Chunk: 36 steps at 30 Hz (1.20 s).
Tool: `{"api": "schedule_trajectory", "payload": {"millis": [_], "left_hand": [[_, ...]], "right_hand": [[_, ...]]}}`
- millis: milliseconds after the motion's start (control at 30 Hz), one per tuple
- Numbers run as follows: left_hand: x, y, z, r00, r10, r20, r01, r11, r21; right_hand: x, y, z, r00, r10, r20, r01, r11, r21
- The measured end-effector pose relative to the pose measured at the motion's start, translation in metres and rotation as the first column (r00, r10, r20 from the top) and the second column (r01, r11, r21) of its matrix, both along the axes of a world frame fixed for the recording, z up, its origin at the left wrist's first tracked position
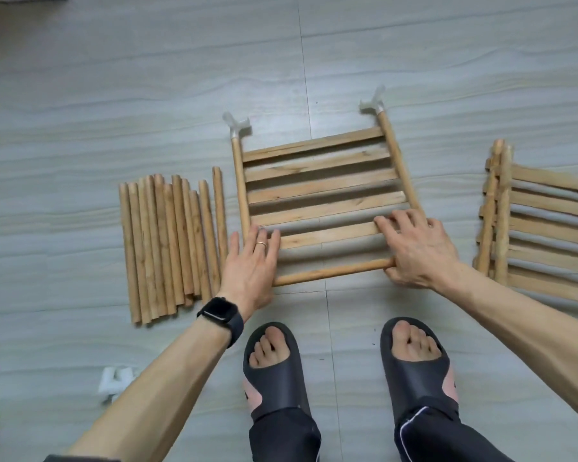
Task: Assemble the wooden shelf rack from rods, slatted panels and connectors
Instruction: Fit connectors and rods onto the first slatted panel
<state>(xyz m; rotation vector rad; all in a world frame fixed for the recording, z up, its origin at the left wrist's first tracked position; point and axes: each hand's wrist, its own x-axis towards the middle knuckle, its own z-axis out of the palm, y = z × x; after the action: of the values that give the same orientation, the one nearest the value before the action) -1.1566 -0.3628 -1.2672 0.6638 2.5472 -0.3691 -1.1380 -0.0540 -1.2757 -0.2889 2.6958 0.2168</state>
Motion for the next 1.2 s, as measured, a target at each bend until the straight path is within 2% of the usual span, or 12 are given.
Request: {"api": "schedule_trajectory", "payload": {"millis": [133, 267, 533, 667, 767, 867, 967, 1200], "left_hand": [[-0.009, -0.001, -0.001, 0.995, -0.089, -0.038, 0.086, 0.994, -0.069], [-0.014, -0.005, 0.002, 0.993, -0.110, -0.043, 0.108, 0.993, -0.038], [-0.019, -0.003, 0.005, 0.987, -0.137, -0.083, 0.140, 0.990, 0.030], [-0.023, -0.001, 0.006, 0.987, -0.139, -0.082, 0.141, 0.990, 0.017], [-0.029, -0.007, 0.009, 0.979, -0.190, -0.069, 0.185, 0.980, -0.072], [-0.031, -0.014, 0.012, 0.971, -0.229, -0.068, 0.218, 0.966, -0.139], [-0.029, -0.011, 0.009, 0.958, -0.279, -0.066, 0.266, 0.952, -0.154], [-0.022, -0.001, 0.002, 0.969, -0.238, -0.070, 0.230, 0.967, -0.106]], "right_hand": [[0.010, 0.002, 0.005, 0.996, -0.029, 0.079, 0.024, 0.998, 0.057], [0.008, 0.017, 0.012, 0.991, 0.067, 0.118, -0.080, 0.990, 0.112], [-0.002, 0.024, 0.014, 0.973, 0.224, -0.061, -0.217, 0.971, 0.102], [-0.004, 0.021, 0.013, 0.977, 0.210, -0.032, -0.204, 0.970, 0.134], [-0.006, 0.025, 0.012, 0.986, 0.169, -0.004, -0.168, 0.982, 0.088], [-0.001, 0.027, 0.016, 0.988, 0.144, 0.059, -0.151, 0.977, 0.149], [0.000, 0.022, 0.018, 0.985, 0.148, 0.087, -0.165, 0.956, 0.242], [-0.007, 0.035, 0.019, 0.969, 0.237, 0.076, -0.248, 0.934, 0.257]]}}
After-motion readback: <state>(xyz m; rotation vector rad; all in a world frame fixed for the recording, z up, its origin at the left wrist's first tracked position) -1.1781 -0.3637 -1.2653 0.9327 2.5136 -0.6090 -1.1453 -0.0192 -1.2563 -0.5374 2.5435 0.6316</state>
